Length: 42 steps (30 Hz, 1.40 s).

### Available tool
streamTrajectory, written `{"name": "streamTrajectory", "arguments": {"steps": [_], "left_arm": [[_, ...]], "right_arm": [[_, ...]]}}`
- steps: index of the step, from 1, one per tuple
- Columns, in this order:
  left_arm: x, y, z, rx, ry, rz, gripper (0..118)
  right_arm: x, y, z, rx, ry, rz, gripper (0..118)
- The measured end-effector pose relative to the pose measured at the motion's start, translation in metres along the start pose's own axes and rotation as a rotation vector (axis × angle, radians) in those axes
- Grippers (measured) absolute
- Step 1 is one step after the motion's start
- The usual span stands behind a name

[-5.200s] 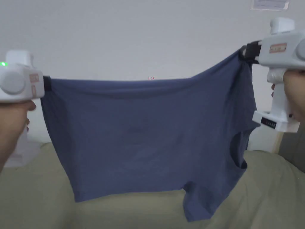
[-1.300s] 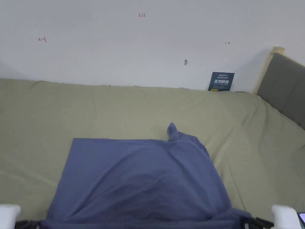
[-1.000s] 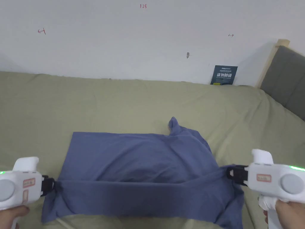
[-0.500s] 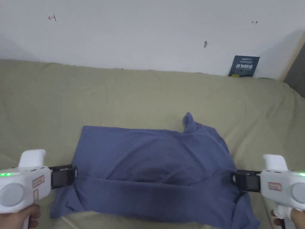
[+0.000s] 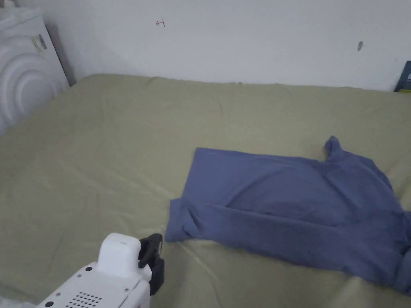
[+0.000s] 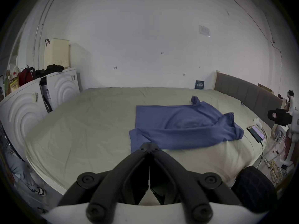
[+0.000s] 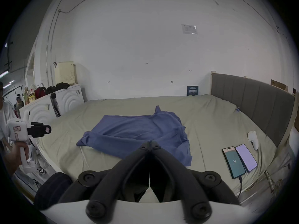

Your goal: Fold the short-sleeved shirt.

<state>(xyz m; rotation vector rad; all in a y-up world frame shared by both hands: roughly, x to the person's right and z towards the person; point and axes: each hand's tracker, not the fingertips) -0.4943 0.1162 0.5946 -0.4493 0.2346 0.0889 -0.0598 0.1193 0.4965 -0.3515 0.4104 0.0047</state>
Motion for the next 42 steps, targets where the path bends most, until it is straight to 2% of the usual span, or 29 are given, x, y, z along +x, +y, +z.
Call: {"name": "streamTrajectory", "arguments": {"steps": [2, 8, 9, 10, 11, 12, 17, 19, 21, 22, 23, 24, 26, 28, 29, 30, 32, 33, 34, 37, 40, 42], "left_arm": [[0.005, -0.002, -0.008, -0.014, -0.002, -0.028, 0], [-0.007, -0.015, -0.058, -0.119, -0.022, -0.036, 0], [-0.011, -0.019, -0.073, -0.157, -0.014, -0.039, 9], [-0.010, -0.018, -0.088, -0.217, -0.008, -0.048, 37], [-0.015, -0.023, -0.107, -0.273, -0.003, -0.056, 88], [-0.020, -0.027, -0.119, -0.271, -0.017, -0.058, 100], [-0.023, -0.027, -0.191, -0.405, 0.046, -0.088, 98], [-0.035, -0.034, -0.222, -0.416, 0.052, -0.092, 93], [-0.029, -0.032, -0.227, -0.403, 0.056, -0.108, 69], [-0.030, -0.026, -0.226, -0.420, 0.032, -0.113, 46], [-0.028, -0.025, -0.228, -0.440, -0.009, -0.097, 17], [-0.021, -0.025, -0.227, -0.430, 0.013, -0.106, 6], [-0.020, -0.022, -0.227, -0.424, 0.026, -0.152, 4], [-0.024, -0.017, -0.223, -0.422, 0.001, -0.099, 3], [-0.024, -0.015, -0.220, -0.413, -0.003, -0.085, 3], [-0.028, -0.012, -0.218, -0.405, 0.011, -0.090, 3], [-0.031, -0.005, -0.213, -0.389, 0.000, -0.070, 3], [-0.032, -0.003, -0.211, -0.379, -0.002, -0.065, 3], [-0.026, 0.005, -0.204, -0.371, -0.003, -0.059, 3], [-0.024, 0.012, -0.200, -0.370, -0.002, -0.057, 3], [-0.029, 0.009, -0.206, -0.372, 0.001, -0.069, 3], [-0.026, 0.011, -0.205, -0.375, 0.001, -0.070, 4]], "right_arm": [[-0.003, -0.003, 0.000, -0.002, -0.001, 0.037, 0], [-0.001, -0.006, -0.005, -0.026, 0.003, 0.051, 0], [0.001, -0.007, -0.007, -0.032, 0.004, 0.045, 0], [0.001, -0.009, -0.009, -0.044, 0.005, 0.036, 0], [0.002, -0.009, -0.011, -0.049, 0.001, 0.031, 0], [0.003, -0.010, -0.012, -0.056, 0.002, 0.027, 0], [0.005, -0.013, -0.020, -0.103, -0.010, 0.021, 0], [0.008, -0.012, -0.024, -0.126, -0.017, 0.015, 0], [0.011, -0.012, -0.027, -0.134, -0.025, 0.008, 0], [0.014, -0.011, -0.029, -0.140, -0.028, 0.000, 0], [0.017, -0.011, -0.033, -0.151, -0.031, -0.006, 0], [0.020, -0.011, -0.037, -0.162, -0.035, -0.011, 0], [0.026, -0.013, -0.046, -0.188, -0.052, -0.014, 0], [0.033, -0.013, -0.060, -0.233, -0.062, 0.000, 0], [0.038, -0.015, -0.067, -0.240, -0.079, 0.003, 9], [0.044, -0.018, -0.078, -0.253, -0.092, 0.008, 34], [0.061, -0.024, -0.109, -0.362, -0.126, 0.014, 118], [0.068, -0.030, -0.125, -0.410, -0.154, 0.018, 118], [0.077, -0.035, -0.138, -0.381, -0.184, 0.065, 118], [0.091, -0.044, -0.171, -0.493, -0.172, 0.029, 118], [0.105, -0.057, -0.210, -0.536, -0.178, 0.009, 118], [0.109, -0.063, -0.223, -0.591, -0.094, -0.059, 114]]}}
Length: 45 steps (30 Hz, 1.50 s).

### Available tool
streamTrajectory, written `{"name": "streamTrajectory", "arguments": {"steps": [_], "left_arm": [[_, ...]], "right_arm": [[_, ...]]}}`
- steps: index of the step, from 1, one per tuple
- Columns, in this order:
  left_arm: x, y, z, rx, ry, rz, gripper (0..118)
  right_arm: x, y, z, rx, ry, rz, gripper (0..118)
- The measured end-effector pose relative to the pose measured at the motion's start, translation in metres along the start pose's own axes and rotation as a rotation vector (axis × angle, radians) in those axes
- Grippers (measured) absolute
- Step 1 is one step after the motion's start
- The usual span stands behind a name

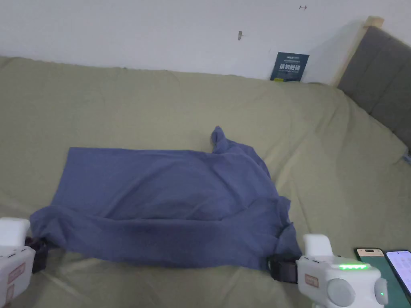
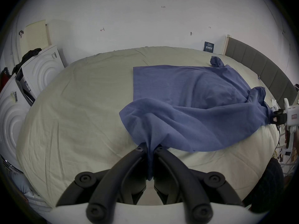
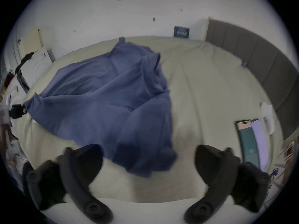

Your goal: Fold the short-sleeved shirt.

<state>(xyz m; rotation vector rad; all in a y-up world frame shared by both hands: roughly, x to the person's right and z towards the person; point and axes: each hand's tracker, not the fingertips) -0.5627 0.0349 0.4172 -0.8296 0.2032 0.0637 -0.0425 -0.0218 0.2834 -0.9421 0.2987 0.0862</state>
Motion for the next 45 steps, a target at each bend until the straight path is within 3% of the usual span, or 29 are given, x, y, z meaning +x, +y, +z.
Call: {"name": "streamTrajectory", "arguments": {"steps": [1, 2, 3, 5, 8, 9, 12, 20, 24, 29, 30, 31, 32, 33, 34, 35, 37, 38, 40, 43, 44, 45], "left_arm": [[0.001, 0.000, 0.000, -0.004, -0.005, 0.002, 3], [0.001, -0.001, -0.001, -0.009, -0.008, 0.005, 3], [0.001, -0.003, -0.002, -0.015, -0.011, 0.007, 3], [-0.009, -0.014, -0.016, -0.032, -0.008, 0.010, 3], [-0.015, -0.020, -0.006, -0.029, -0.024, 0.037, 2], [-0.017, -0.019, 0.001, -0.017, -0.035, 0.039, 2], [-0.024, -0.010, 0.035, 0.025, -0.066, 0.038, 2], [-0.021, -0.014, 0.126, 0.010, -0.145, -0.052, 2], [-0.016, -0.055, 0.117, -0.085, -0.120, -0.070, 2], [-0.015, -0.096, 0.090, -0.146, -0.130, 0.055, 2], [-0.016, -0.099, 0.089, -0.113, -0.098, 0.080, 3], [-0.016, -0.100, 0.091, -0.083, -0.081, 0.099, 6], [-0.015, -0.099, 0.097, -0.057, -0.050, 0.116, 33], [-0.013, -0.097, 0.105, -0.044, -0.008, 0.111, 78], [-0.012, -0.097, 0.119, -0.023, 0.003, 0.109, 109], [-0.010, -0.098, 0.140, 0.071, -0.007, 0.128, 115], [-0.011, -0.104, 0.163, 0.160, 0.011, 0.119, 114], [-0.006, -0.105, 0.177, 0.209, 0.017, 0.109, 114], [0.013, -0.103, 0.212, 0.365, 0.046, 0.093, 114], [0.029, -0.110, 0.245, 0.591, 0.033, 0.089, 109], [0.033, -0.108, 0.251, 0.615, 0.025, 0.090, 96], [0.037, -0.108, 0.256, 0.637, 0.019, 0.087, 70]], "right_arm": [[0.000, 0.002, -0.006, -0.008, 0.030, 0.023, 95], [-0.001, 0.001, -0.013, -0.043, -0.006, 0.028, 42], [-0.004, -0.001, -0.014, -0.026, 0.030, 0.025, 27], [-0.022, 0.007, 0.002, -0.013, 0.024, 0.047, 12], [-0.027, 0.017, 0.024, -0.022, 0.042, 0.031, 11], [-0.008, 0.019, 0.018, -0.031, 0.084, -0.019, 11], [0.013, 0.038, 0.046, -0.029, 0.172, -0.022, 11], [0.023, 0.021, 0.146, -0.049, 0.212, -0.046, 11], [0.030, -0.018, 0.131, -0.077, 0.209, -0.038, 11], [0.023, -0.070, 0.100, -0.083, 0.185, -0.134, 11], [0.024, -0.074, 0.099, -0.033, 0.188, -0.148, 14], [0.025, -0.076, 0.101, 0.007, 0.172, -0.154, 30], [0.025, -0.077, 0.105, 0.023, 0.150, -0.163, 78], [0.021, -0.073, 0.109, 0.015, 0.157, -0.143, 114], [0.016, -0.074, 0.125, 0.021, 0.124, -0.142, 117], [0.011, -0.073, 0.140, 0.096, 0.094, -0.110, 116], [-0.001, -0.073, 0.172, 0.181, 0.082, -0.028, 116], [-0.012, -0.075, 0.190, 0.292, 0.038, -0.010, 116], [-0.030, -0.082, 0.217, 0.505, 0.051, 0.002, 116], [-0.059, -0.089, 0.245, 0.651, 0.009, 0.055, 113], [-0.065, -0.091, 0.249, 0.692, 0.007, 0.070, 97], [-0.067, -0.094, 0.248, 0.725, 0.024, 0.082, 64]]}}
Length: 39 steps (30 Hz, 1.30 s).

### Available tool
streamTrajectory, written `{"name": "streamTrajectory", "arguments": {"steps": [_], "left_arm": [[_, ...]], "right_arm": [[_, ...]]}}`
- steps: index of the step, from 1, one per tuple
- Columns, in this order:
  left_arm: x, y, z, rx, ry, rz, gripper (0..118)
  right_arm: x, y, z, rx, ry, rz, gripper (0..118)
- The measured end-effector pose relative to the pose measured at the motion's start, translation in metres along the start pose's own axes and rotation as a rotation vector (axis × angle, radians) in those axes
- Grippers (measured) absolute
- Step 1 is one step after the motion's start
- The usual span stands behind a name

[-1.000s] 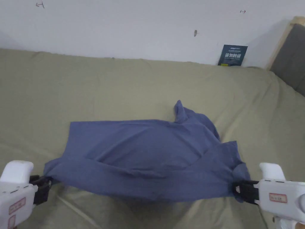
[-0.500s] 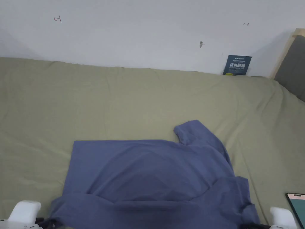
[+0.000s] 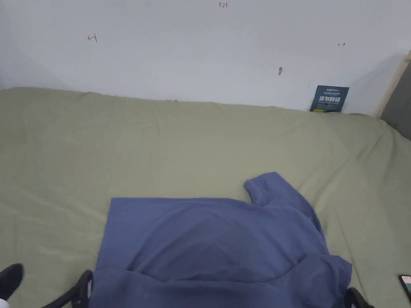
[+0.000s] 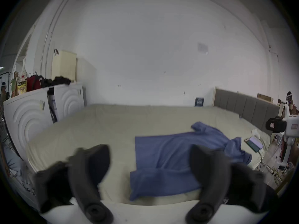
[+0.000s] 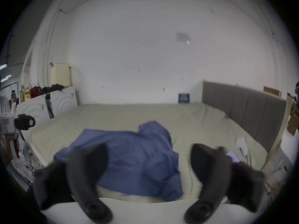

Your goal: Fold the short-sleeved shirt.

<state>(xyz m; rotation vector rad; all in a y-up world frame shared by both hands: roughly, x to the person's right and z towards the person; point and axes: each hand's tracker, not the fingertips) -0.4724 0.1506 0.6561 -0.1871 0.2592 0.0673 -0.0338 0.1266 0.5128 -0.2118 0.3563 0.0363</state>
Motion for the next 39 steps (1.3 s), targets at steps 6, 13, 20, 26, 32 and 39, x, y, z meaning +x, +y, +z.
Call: {"name": "streamTrajectory", "arguments": {"steps": [6, 13, 20, 26, 32, 39], "left_arm": [[0.002, 0.013, -0.038, -0.112, -0.030, 0.037, 0], [-0.022, 0.018, -0.164, -0.363, 0.001, 0.005, 0], [-0.065, -0.013, -0.370, -0.659, 0.023, -0.034, 0], [-0.065, -0.026, -0.453, -0.772, 0.055, -0.032, 28], [-0.070, -0.044, -0.489, -0.791, 0.092, -0.027, 105], [-0.053, -0.052, -0.477, -0.826, 0.056, -0.006, 3]], "right_arm": [[-0.019, -0.001, -0.014, -0.008, 0.010, 0.064, 0], [-0.017, 0.001, -0.035, -0.041, 0.019, 0.068, 0], [-0.012, 0.000, -0.065, -0.106, 0.002, 0.058, 0], [-0.008, 0.000, -0.091, -0.157, -0.021, 0.062, 0], [-0.008, -0.003, -0.107, -0.181, -0.040, 0.058, 0], [-0.012, -0.001, -0.108, -0.180, -0.042, 0.040, 0]]}}
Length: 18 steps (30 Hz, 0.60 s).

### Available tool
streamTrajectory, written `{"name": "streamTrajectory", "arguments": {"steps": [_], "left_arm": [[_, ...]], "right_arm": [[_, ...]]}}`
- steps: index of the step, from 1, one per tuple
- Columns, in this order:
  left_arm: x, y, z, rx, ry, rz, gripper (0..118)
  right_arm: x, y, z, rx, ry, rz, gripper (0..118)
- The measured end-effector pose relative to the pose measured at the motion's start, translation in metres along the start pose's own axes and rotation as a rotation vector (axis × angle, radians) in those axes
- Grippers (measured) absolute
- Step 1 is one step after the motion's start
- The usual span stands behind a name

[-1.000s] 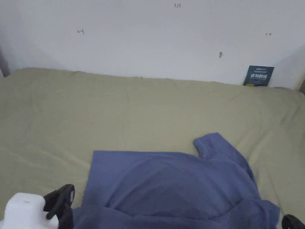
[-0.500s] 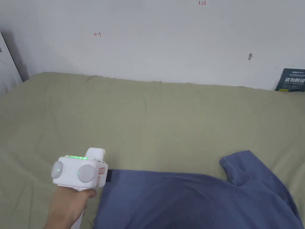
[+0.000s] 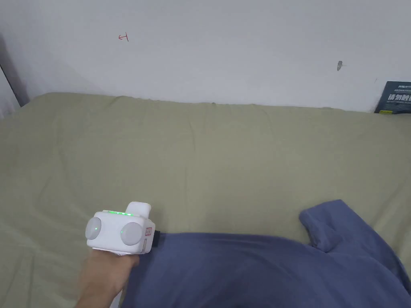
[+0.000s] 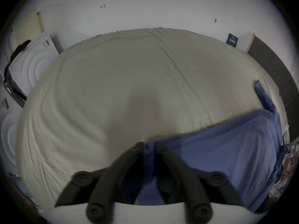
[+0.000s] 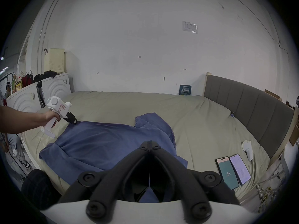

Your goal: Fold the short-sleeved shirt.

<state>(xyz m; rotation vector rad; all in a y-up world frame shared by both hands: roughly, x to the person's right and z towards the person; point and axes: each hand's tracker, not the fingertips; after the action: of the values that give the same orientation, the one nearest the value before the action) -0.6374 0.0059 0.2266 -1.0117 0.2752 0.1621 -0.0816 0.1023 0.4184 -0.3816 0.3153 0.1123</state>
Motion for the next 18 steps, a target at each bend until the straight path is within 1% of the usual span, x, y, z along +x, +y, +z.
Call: {"name": "streamTrajectory", "arguments": {"steps": [1, 2, 5, 7, 8, 10, 11, 12, 13, 14, 15, 16, 17, 18], "left_arm": [[-0.001, -0.002, 0.001, -0.008, -0.038, 0.015, 3], [-0.003, -0.005, 0.004, 0.002, -0.028, 0.017, 3], [-0.011, -0.013, 0.021, 0.048, -0.076, 0.039, 1], [-0.013, -0.020, 0.043, 0.103, -0.118, 0.060, 1], [-0.008, -0.022, 0.064, 0.121, -0.132, 0.062, 1], [-0.003, -0.029, 0.086, 0.164, -0.142, 0.047, 1], [0.000, -0.033, 0.097, 0.178, -0.148, 0.044, 1], [-0.001, -0.034, 0.101, 0.179, -0.158, 0.044, 1], [0.001, -0.037, 0.106, 0.181, -0.163, 0.044, 1], [0.004, -0.040, 0.110, 0.180, -0.167, 0.040, 1], [0.007, -0.042, 0.113, 0.186, -0.160, 0.031, 1], [0.005, -0.043, 0.110, 0.189, -0.166, 0.029, 1], [0.006, -0.043, 0.111, 0.188, -0.169, 0.030, 1], [0.006, -0.044, 0.112, 0.186, -0.171, 0.035, 1]], "right_arm": [[0.001, 0.000, 0.000, -0.003, 0.001, -0.004, 0], [0.002, 0.001, -0.002, -0.010, 0.003, -0.013, 0], [0.010, 0.009, -0.015, -0.038, 0.021, -0.025, 0], [0.018, 0.018, -0.040, -0.110, 0.012, 0.017, 0], [0.022, 0.023, -0.058, -0.147, 0.009, 0.039, 0], [0.036, 0.029, -0.106, -0.200, 0.006, 0.075, 0], [0.044, 0.034, -0.134, -0.240, 0.013, 0.078, 2], [0.051, 0.037, -0.160, -0.258, -0.012, 0.061, 10], [0.059, 0.040, -0.190, -0.263, -0.030, 0.032, 32], [0.068, 0.043, -0.220, -0.293, -0.013, 0.009, 86], [0.074, 0.045, -0.249, -0.355, -0.007, -0.005, 117], [0.078, 0.048, -0.272, -0.437, -0.042, -0.019, 118], [0.082, 0.043, -0.299, -0.421, -0.057, -0.013, 118], [0.084, 0.041, -0.322, -0.474, -0.066, -0.017, 118]]}}
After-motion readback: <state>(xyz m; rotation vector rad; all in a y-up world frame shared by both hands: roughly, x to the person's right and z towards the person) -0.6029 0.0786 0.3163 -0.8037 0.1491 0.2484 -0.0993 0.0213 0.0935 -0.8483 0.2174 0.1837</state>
